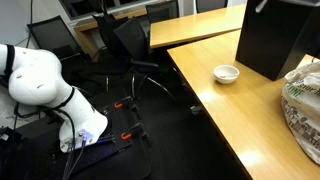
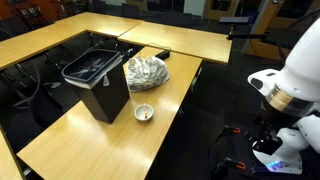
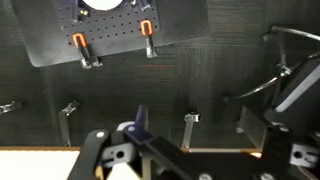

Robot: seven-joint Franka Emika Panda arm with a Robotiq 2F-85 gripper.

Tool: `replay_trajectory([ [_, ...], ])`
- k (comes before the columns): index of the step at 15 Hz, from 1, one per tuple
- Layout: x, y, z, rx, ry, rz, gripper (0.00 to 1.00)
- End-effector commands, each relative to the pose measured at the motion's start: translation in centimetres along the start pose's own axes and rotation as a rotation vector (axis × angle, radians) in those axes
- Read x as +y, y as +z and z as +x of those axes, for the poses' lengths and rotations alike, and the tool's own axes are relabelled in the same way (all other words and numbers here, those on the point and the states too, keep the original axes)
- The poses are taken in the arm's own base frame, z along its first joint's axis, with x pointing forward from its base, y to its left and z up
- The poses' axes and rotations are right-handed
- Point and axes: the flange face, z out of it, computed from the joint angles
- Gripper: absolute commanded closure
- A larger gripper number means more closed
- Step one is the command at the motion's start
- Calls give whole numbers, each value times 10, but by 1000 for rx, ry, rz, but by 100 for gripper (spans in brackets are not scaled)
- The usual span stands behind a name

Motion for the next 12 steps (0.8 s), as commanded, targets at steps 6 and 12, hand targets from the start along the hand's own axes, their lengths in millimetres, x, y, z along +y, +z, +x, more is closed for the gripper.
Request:
replay_trajectory([
  [6,-4,4,9,16,-9,2,0],
  [12,-22,64,132,82,-1,-28,0],
])
